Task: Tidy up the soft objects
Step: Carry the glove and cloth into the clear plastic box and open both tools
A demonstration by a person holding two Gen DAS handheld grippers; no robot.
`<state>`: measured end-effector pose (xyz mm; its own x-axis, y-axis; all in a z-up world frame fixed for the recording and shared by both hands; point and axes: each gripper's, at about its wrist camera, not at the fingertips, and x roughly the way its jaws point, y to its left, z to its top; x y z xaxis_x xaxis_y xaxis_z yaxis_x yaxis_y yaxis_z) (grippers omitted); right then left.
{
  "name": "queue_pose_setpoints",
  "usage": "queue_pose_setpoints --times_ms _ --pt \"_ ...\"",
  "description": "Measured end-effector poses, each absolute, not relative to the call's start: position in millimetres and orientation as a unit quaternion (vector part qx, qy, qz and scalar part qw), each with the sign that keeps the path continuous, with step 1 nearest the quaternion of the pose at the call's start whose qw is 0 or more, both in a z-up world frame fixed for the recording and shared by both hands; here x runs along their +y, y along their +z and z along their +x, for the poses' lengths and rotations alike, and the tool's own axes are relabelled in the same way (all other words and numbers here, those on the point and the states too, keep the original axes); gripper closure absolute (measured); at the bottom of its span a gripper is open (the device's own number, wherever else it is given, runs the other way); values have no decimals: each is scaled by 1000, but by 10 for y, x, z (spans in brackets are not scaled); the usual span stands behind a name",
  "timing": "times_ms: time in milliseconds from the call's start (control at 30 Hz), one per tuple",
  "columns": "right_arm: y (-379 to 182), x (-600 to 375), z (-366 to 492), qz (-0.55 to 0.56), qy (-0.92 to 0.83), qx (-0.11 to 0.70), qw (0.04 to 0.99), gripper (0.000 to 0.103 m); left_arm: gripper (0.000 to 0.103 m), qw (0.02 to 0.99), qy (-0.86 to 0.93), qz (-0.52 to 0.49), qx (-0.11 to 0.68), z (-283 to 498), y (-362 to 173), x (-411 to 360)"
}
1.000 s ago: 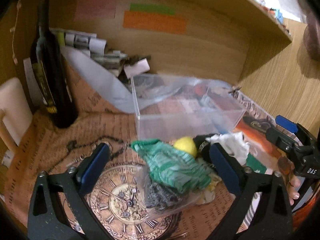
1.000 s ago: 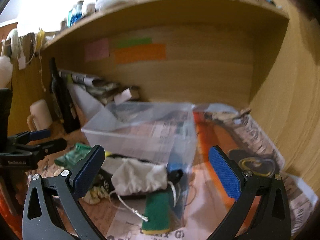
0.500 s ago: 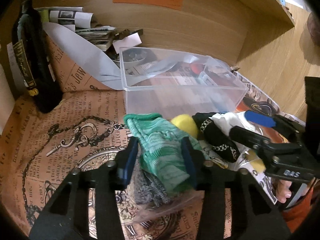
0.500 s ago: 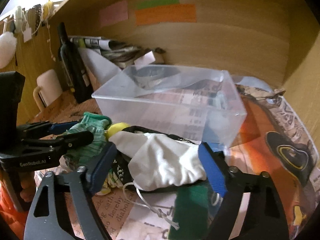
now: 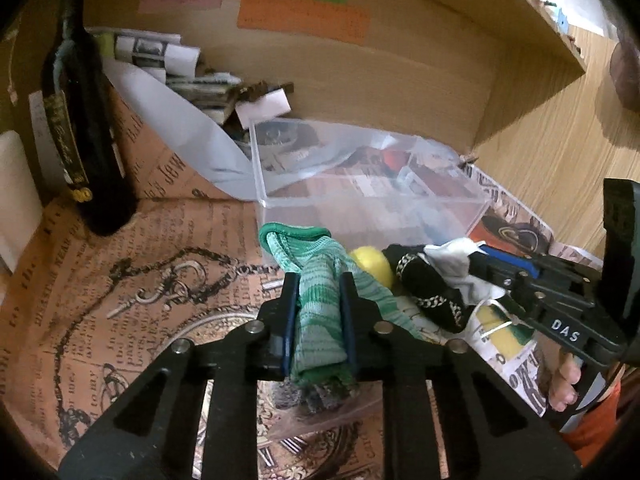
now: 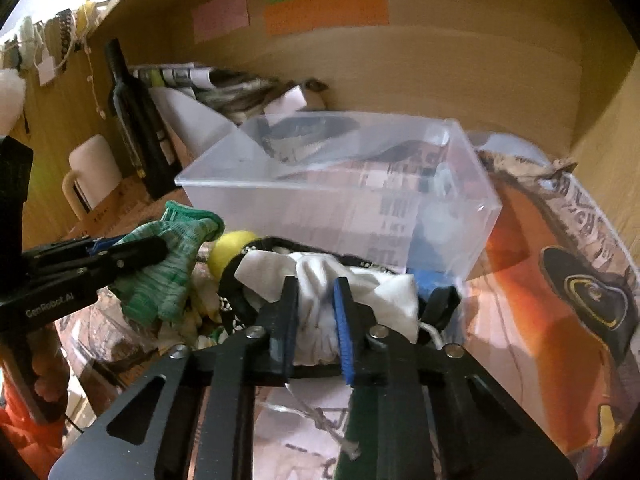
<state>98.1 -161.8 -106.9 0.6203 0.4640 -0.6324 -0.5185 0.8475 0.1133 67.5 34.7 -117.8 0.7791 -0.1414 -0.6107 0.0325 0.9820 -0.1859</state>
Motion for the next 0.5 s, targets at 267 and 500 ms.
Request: queue_pose_setpoints --times_ms 267,500 --pt "-690 -1787 886 -25 269 280 921 89 84 960 -34 -67 270 505 -790 337" --pt "-365 -1884 910 -18 253 224 941 89 84 971 -36 -67 227 600 -463 367"
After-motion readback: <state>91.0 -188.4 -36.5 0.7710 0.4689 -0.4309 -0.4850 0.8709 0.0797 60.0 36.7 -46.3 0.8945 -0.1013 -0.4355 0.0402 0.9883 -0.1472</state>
